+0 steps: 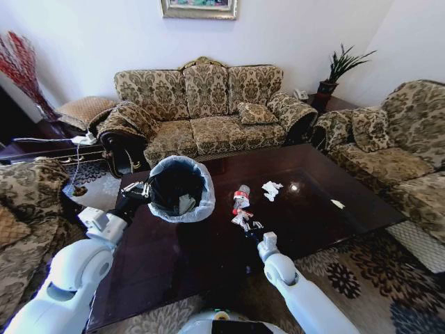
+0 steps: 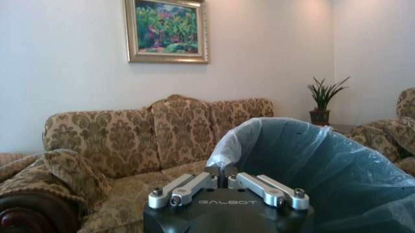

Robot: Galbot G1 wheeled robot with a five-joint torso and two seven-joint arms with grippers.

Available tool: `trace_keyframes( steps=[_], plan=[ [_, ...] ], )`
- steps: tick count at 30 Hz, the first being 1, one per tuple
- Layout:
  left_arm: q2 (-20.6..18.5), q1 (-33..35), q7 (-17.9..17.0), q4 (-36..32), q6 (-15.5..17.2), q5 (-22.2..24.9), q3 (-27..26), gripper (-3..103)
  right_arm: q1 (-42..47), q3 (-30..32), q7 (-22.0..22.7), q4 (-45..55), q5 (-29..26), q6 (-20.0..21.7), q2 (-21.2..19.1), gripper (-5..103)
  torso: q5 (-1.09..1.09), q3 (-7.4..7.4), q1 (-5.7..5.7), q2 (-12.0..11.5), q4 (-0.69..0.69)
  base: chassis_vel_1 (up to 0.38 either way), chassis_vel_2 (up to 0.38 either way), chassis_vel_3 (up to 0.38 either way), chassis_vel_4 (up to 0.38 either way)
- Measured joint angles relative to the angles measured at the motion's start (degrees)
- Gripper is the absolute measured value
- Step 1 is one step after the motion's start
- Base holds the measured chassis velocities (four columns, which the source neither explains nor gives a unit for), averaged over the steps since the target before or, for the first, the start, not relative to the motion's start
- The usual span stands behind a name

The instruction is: Move to the front of the table and place the trash on the table into the trash bin.

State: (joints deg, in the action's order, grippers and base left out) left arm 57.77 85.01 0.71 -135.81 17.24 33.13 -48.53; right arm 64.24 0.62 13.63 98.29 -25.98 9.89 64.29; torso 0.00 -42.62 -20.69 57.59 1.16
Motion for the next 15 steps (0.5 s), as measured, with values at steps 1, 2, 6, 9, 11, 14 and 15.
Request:
trace_keyframes(
  steps=[1, 2, 6, 9, 11, 14, 15],
  plan=[
    [0.06, 0.07, 0.05, -0.2, -0.18, -0.01, -0.08, 2, -0.58, -0.33, 0.05, -0.31, -0.44, 0.17, 0.07, 44, 0.0, 0.0, 0.0, 0.0, 0.0, 0.0, 0.0, 0.0, 0.0],
    [0.06, 0.12, 0.1, -0.28, -0.29, -0.01, -0.17, 2, -0.99, -0.52, 0.16, -0.58, -0.8, 0.38, 0.12, 49, 0.01, 0.0, 0.0, 0.0, 0.0, 0.0, 0.0, 0.0, 0.0],
    [0.0, 0.16, 0.4, -0.12, -0.64, 0.01, -0.34, 2, -2.07, -0.73, 0.42, -2.32, -1.7, 0.85, 0.4, 66, 0.0, 0.0, 0.0, 0.0, 0.0, 0.0, 0.0, 0.0, 0.0],
    [0.05, 0.16, 0.58, 0.42, -1.0, 0.02, -0.36, 2, -2.72, -1.0, 0.47, -3.37, -2.83, 1.1, 0.65, 77, 0.0, 0.0, 0.0, 0.0, 0.0, 0.0, 0.0, 0.0, 0.0],
    [0.11, 0.17, 0.62, 0.59, -1.08, 0.02, -0.35, 2, -2.87, -1.12, 0.58, -3.48, -3.26, 1.26, 0.73, 77, 0.0, 0.0, 0.0, 0.0, 0.0, 0.0, 0.0, 0.0, 0.0],
    [0.41, 0.03, 1.03, 1.31, -1.38, -0.37, -0.07, 2, -3.31, -1.38, 0.98, -3.73, -4.28, 1.57, 0.98, 74, 0.0, 0.0, 0.0, 0.0, 0.0, 0.0, 0.0, 0.0, 0.0],
    [0.41, 0.03, 1.03, 1.31, -1.38, -0.37, -0.07, 2, -3.31, -1.38, 0.98, -3.73, -4.28, 1.57, 0.98, 74, 0.0, 0.0, 0.0, 0.0, 0.0, 0.0, 0.0, 0.0, 0.0]
  ],
)
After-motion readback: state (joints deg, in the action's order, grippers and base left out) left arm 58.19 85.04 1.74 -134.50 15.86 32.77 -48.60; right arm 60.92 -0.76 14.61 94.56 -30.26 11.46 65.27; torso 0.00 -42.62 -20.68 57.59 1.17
